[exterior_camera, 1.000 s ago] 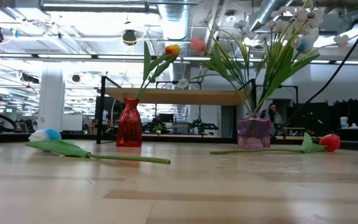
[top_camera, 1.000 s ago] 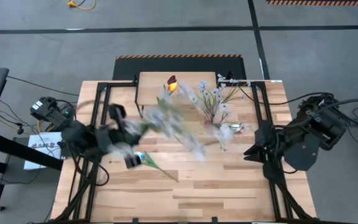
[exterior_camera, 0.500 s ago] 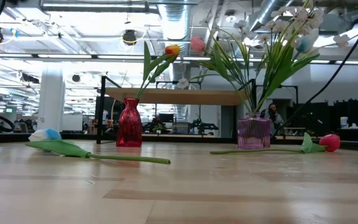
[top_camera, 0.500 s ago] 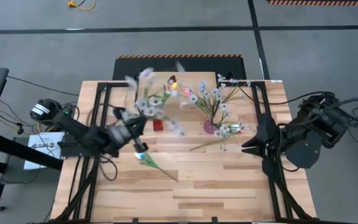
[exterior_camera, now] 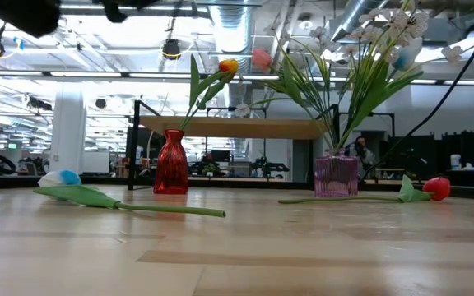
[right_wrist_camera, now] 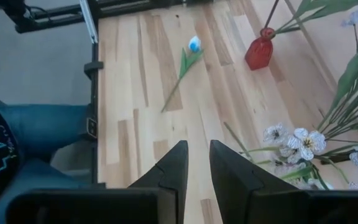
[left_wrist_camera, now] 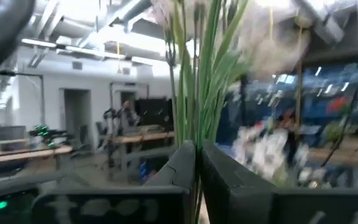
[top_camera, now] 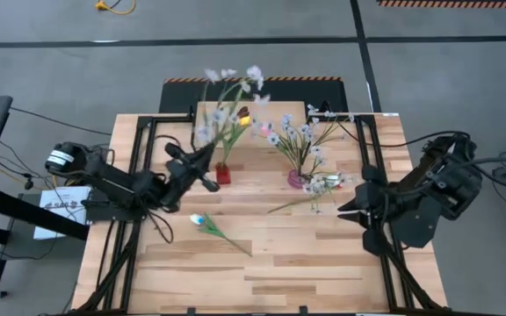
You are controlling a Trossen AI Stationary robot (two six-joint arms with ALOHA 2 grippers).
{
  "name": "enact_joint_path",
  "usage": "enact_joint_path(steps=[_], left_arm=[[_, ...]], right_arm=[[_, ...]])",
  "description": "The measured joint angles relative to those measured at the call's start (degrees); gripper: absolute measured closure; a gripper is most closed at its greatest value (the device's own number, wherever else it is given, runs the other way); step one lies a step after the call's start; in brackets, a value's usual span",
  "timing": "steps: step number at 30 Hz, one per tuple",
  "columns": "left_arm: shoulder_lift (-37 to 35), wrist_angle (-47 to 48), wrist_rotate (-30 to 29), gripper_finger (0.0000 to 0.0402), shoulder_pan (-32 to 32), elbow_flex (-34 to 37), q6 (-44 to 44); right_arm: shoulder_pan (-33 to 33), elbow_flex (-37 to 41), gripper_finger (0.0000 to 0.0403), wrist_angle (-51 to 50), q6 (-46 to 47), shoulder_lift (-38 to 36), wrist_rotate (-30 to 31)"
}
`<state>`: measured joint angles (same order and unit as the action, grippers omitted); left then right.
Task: Pick and place flowers into a vace then onto a shelf
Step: Put the white flowers into the red vase
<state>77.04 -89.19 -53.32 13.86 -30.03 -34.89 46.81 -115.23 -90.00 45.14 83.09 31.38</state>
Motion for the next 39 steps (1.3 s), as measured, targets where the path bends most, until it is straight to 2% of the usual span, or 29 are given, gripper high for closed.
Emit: enact_joint_path(steps=[3, 7, 10, 12, 14, 19, 22, 24, 27, 29, 32, 34, 39], left_arm=[[-6.23, 0.27, 1.63, 0.0401, 2.46, 1.5, -3.54], [-14.96, 3.31, 0.21, 0.0401, 10.76, 1.51, -12.33], [-22.79, 11.32, -1.7, 0.0401, 17.46, 1.39, -16.8], [-28.72, 19.79, -5.13, 0.0401, 21.06, 1.04, -17.08], [-35.05, 29.57, -5.54, 0.0401, 23.96, 0.94, -14.89], [-54.36, 48.26, 2.98, 0.0401, 28.17, 0.88, -11.34], [-66.91, 62.03, 12.33, 0.0401, 28.34, 0.77, -6.56], [-72.41, 66.97, 18.5, 0.0401, 28.14, 2.17, -3.84], [-75.03, 61.8, 23.8, 0.0401, 27.38, 7.14, -4.25], [-74.4, 56.66, 23.68, 0.0401, 26.71, 10.33, -5.36], [-70.45, 49.34, 21.31, 0.0401, 25.43, 14.15, -5.59], [-67.73, 45.31, 23.2, 0.0401, 24.18, 15.79, -4.41], [-60.26, 43.24, 24.55, 0.0401, 18.11, 16.5, 2.54]], right_arm=[[0.0, 1.14, 0.0345, -0.02, -0.22, -0.02, 0.0], [0.0, 1.67, 0.0345, -0.01, -0.35, -0.19, 0.02], [-0.05, 1.67, 0.0345, -0.02, -0.69, -0.22, 0.23], [-0.39, 1.67, 0.0345, -0.02, -1.66, -0.22, 0.63], [-0.81, 1.67, 0.0345, -0.02, -2.08, -0.22, 1.85], [-3.14, 1.67, 0.0345, -0.02, -2.1, -0.22, 4.09], [-4.98, 1.67, 0.0345, -0.02, -2.09, -0.22, 4.13], [-6.41, 1.67, 0.0345, -0.01, -2.07, -0.22, 4.08], [-8.47, 1.67, 0.0345, -0.02, -2.1, -0.23, 3.4], [-9.51, 1.67, 0.0345, -0.02, -2.1, -0.24, 3.23], [-10.62, 1.67, 0.0345, -0.02, -2.77, -0.24, 3.04], [-11.05, 1.67, 0.0345, -0.02, -3.68, -0.24, 3.01], [-11.72, 1.67, 0.0345, -0.02, -4.73, -0.26, 2.99]])
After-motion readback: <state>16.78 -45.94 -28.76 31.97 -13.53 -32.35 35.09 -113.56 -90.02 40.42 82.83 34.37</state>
